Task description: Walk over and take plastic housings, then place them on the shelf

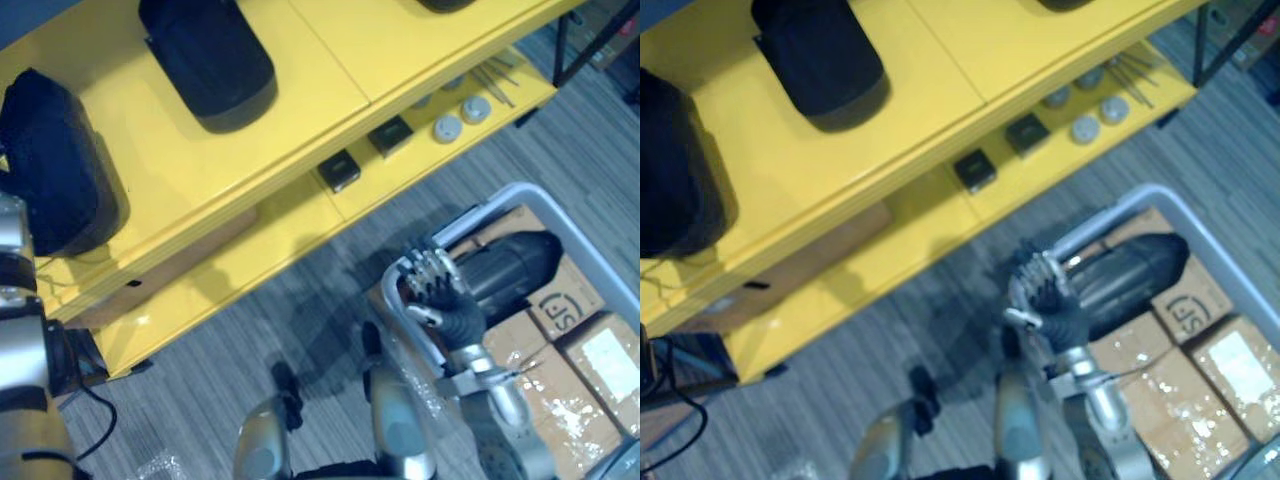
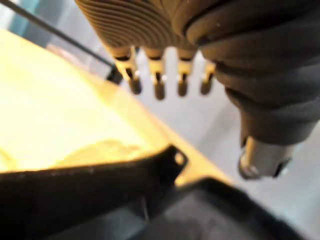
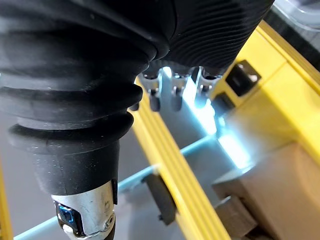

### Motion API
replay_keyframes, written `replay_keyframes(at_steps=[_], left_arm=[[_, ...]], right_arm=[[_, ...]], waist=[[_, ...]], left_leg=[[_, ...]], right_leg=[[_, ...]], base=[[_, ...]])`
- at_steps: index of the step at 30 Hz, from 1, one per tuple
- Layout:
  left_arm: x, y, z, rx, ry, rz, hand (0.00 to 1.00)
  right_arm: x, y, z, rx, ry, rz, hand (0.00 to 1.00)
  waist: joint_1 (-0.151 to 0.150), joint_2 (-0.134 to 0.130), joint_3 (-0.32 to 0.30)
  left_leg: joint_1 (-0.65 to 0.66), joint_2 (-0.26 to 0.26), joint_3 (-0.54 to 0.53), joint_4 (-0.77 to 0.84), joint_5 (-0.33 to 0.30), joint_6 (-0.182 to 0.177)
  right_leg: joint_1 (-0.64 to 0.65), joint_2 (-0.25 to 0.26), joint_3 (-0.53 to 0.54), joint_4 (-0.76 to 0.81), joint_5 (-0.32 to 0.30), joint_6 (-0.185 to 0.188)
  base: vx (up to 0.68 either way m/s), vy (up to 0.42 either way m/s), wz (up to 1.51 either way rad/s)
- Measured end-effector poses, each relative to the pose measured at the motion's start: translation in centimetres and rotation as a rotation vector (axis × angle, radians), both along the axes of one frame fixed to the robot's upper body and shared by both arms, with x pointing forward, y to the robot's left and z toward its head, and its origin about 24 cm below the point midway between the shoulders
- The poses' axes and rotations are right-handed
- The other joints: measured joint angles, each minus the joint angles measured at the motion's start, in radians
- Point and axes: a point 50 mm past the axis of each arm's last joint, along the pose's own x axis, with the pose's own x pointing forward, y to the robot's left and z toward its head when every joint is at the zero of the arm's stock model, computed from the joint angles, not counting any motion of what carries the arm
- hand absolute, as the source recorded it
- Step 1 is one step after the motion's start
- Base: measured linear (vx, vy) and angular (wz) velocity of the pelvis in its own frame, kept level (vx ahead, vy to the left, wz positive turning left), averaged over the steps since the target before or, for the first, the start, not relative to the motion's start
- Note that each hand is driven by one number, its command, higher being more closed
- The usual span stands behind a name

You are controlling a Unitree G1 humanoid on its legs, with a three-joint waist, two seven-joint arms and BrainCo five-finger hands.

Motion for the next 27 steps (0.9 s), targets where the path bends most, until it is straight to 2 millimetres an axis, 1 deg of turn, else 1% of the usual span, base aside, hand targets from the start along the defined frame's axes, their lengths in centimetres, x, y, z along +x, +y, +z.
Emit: replay_keyframes(at_steps=[1, 4, 5, 6, 8, 9, 11, 12, 13, 14, 15, 16, 17, 18, 19, 20, 22, 23, 24, 25, 26, 27], left_arm=[[0.0, 0.0, 0.2, 0.001, -0.017, 0.001, 0.0], [0.2, -0.6, 2.1, 0.049, -0.131, -0.009, 0.0], [0.2, -0.9, 2.8, 0.061, -0.191, -0.031, 0.0], [0.3, -1.0, 3.0, 0.066, -0.213, -0.037, 0.0], [0.2, -1.4, 3.6, 0.105, -0.281, -0.066, 0.0], [0.2, -1.6, 3.7, 0.119, -0.3, -0.077, 0.0], [-0.2, -2.8, 2.9, 0.179, -0.396, -0.16, 0.0], [-0.4, -3.2, 2.4, 0.18, -0.43, -0.181, 0.0], [-1.0, -3.8, 0.8, 0.151, -0.493, -0.216, 0.0], [-1.8, -4.2, -1.1, 0.119, -0.535, -0.234, 0.0], [-2.3, -4.3, -2.3, 0.093, -0.551, -0.235, 0.0], [-3.1, -4.5, -3.8, 0.066, -0.563, -0.236, 0.0], [-4.6, -4.7, -6.3, 0.033, -0.567, -0.224, 0.0], [-5.3, -4.7, -7.2, 0.021, -0.563, -0.215, 0.0], [-6.4, -4.7, -8.5, 0.002, -0.551, -0.201, 0.0], [-8.2, -4.7, -10.5, -0.024, -0.518, -0.186, 0.0], [-9.9, -4.9, -12.6, -0.059, -0.473, -0.177, 0.0], [-11.4, -5.1, -14.6, -0.101, -0.398, -0.189, 0.0], [-12.4, -5.1, -15.9, -0.13, -0.344, -0.186, 0.0], [-13.0, -5.1, -16.8, -0.152, -0.298, -0.181, 0.0], [-14.7, -5.0, -19.2, -0.191, -0.173, -0.172, 0.0], [-15.3, -5.1, -20.1, -0.205, -0.122, -0.166, 0.0]], right_arm=[[-0.1, 0.0, 0.0, 0.001, 0.0, -0.004, 0.0], [-0.4, 0.0, 0.0, -0.006, -0.026, -0.03, 0.0], [-0.6, 0.0, -0.1, -0.004, -0.031, -0.042, 0.0], [-0.6, 0.0, -0.1, -0.004, -0.037, -0.046, 0.0], [-0.8, -0.9, 0.3, -0.006, -0.082, -0.097, 0.0], [-0.8, -1.2, 0.6, -0.016, -0.105, -0.115, 0.0], [-0.9, -2.3, 1.6, -0.041, -0.199, -0.189, 0.0], [-0.8, -2.5, 1.9, -0.051, -0.229, -0.206, 0.0], [-0.6, -2.8, 2.7, -0.058, -0.285, -0.235, 0.0], [-0.2, -2.8, 3.6, -0.067, -0.341, -0.251, 0.0], [0.0, -2.8, 4.1, -0.069, -0.369, -0.255, 0.0], [0.4, -2.7, 4.7, -0.072, -0.407, -0.254, 0.0], [0.9, -2.7, 5.7, -0.084, -0.455, -0.263, 0.0], [1.2, -2.7, 6.1, -0.09, -0.472, -0.262, 0.0], [1.7, -2.6, 6.6, -0.098, -0.493, -0.247, 0.0], [2.7, -2.4, 7.1, -0.116, -0.501, -0.23, 0.0], [3.7, -2.3, 7.1, -0.129, -0.48, -0.219, 0.0], [4.6, -2.0, 6.9, -0.143, -0.438, -0.188, 0.0], [5.2, -1.7, 6.7, -0.146, -0.413, -0.163, 0.0], [5.6, -1.5, 6.6, -0.151, -0.396, -0.143, 0.0], [6.3, -0.6, 6.3, -0.175, -0.361, -0.085, 0.0], [6.4, -0.3, 6.1, -0.185, -0.349, -0.063, 0.0]], waist=[[0.0, -0.002, -0.001], [-0.001, -0.009, -0.01], [-0.001, -0.012, -0.029], [-0.001, -0.013, -0.045], [-0.002, -0.013, -0.12], [-0.002, -0.012, -0.137], [0.001, -0.007, -0.218], [0.003, -0.005, -0.233], [0.017, 0.001, -0.262], [0.038, 0.009, -0.288], [0.051, 0.012, -0.298], [0.065, 0.016, -0.313], [0.091, 0.018, -0.331], [0.105, 0.018, -0.336], [0.124, 0.016, -0.346], [0.154, 0.012, -0.359], [0.187, 0.008, -0.379], [0.215, 0.003, -0.398], [0.231, -0.001, -0.407], [0.24, -0.004, -0.411], [0.257, -0.015, -0.423], [0.261, -0.021, -0.429]], left_leg=[[0.005, 0.0, 0.0, -0.001, 0.0, 0.0], [0.046, 0.0, 0.001, -0.029, 0.0, 0.0], [0.062, -0.001, 0.002, -0.044, 0.001, -0.001], [0.068, -0.002, 0.004, -0.053, 0.002, -0.002], [0.097, -0.006, 0.005, -0.097, 0.009, -0.007], [0.111, -0.007, 0.003, -0.108, 0.013, -0.009], [0.151, -0.011, -0.007, -0.15, 0.022, -0.013], [0.164, -0.011, -0.011, -0.161, 0.026, -0.015], [0.194, -0.011, -0.013, -0.184, 0.033, -0.016], [0.212, -0.011, -0.015, -0.197, 0.035, -0.017], [0.222, -0.011, -0.018, -0.202, 0.035, -0.017], [0.228, -0.012, -0.029, -0.208, 0.036, -0.017], [0.228, -0.014, -0.069, -0.21, 0.036, -0.017], [0.229, -0.013, -0.078, -0.211, 0.037, -0.018], [0.226, -0.013, -0.101, -0.211, 0.039, -0.02], [0.224, -0.014, -0.13, -0.214, 0.042, -0.021], [0.224, -0.017, -0.164, -0.22, 0.047, -0.021], [0.223, -0.023, -0.193, -0.228, 0.051, -0.021], [0.221, -0.029, -0.206, -0.23, 0.055, -0.018], [0.221, -0.034, -0.213, -0.233, 0.057, -0.017], [0.217, -0.05, -0.227, -0.25, 0.066, -0.013], [0.211, -0.058, -0.232, -0.258, 0.067, -0.013]], right_leg=[[0.005, 0.0, 0.0, -0.002, 0.0, 0.0], [0.057, 0.001, -0.009, -0.034, 0.002, 0.002], [0.074, 0.001, -0.011, -0.051, 0.004, 0.004], [0.081, 0.002, -0.012, -0.06, 0.006, 0.005], [0.119, 0.002, -0.022, -0.115, 0.016, 0.008], [0.135, 0.001, -0.03, -0.129, 0.018, 0.008], [0.195, 0.0, -0.063, -0.181, 0.021, 0.01], [0.213, 0.0, -0.072, -0.19, 0.02, 0.01], [0.245, 0.001, -0.092, -0.204, 0.02, 0.01], [0.268, 0.001, -0.102, -0.216, 0.02, 0.01], [0.28, 0.001, -0.112, -0.221, 0.02, 0.01], [0.295, 0.001, -0.132, -0.231, 0.02, 0.01], [0.321, -0.001, -0.171, -0.244, 0.02, 0.01], [0.328, -0.001, -0.187, -0.246, 0.02, 0.01], [0.335, -0.001, -0.208, -0.247, 0.02, 0.01], [0.352, -0.002, -0.243, -0.248, 0.019, 0.009], [0.371, -0.004, -0.279, -0.25, 0.019, 0.009], [0.386, -0.008, -0.315, -0.251, 0.016, 0.007], [0.392, -0.013, -0.327, -0.251, 0.014, 0.005], [0.397, -0.019, -0.34, -0.251, 0.01, 0.006], [0.402, -0.034, -0.362, -0.25, -0.007, 0.016], [0.402, -0.038, -0.37, -0.25, -0.017, 0.023]], base=[[0.0, 0.0, 0.0], [0.0, 0.0, 0.0], [0.0, 0.0, 0.0], [0.06, 0.012, 0.01], [0.12, 0.023, 0.04], [0.21, 0.036, 0.15], [0.21, 0.026, 0.25], [0.19, 0.012, 0.28], [0.16, 0.015, 0.27], [0.18, 0.018, 0.23], [0.08, 0.01, 0.25], [0.07, 0.003, 0.53], [0.06, -0.001, 0.63], [0.05, -0.005, 0.69], [0.01, -0.01, 0.64], [-0.01, -0.01, 0.63], [-0.02, -0.006, 0.66], [-0.04, 0.001, 0.67], [-0.05, 0.007, 0.56], [-0.09, 0.011, 0.4], [-0.09, 0.001, 0.35], [-0.09, -0.012, 0.36]])
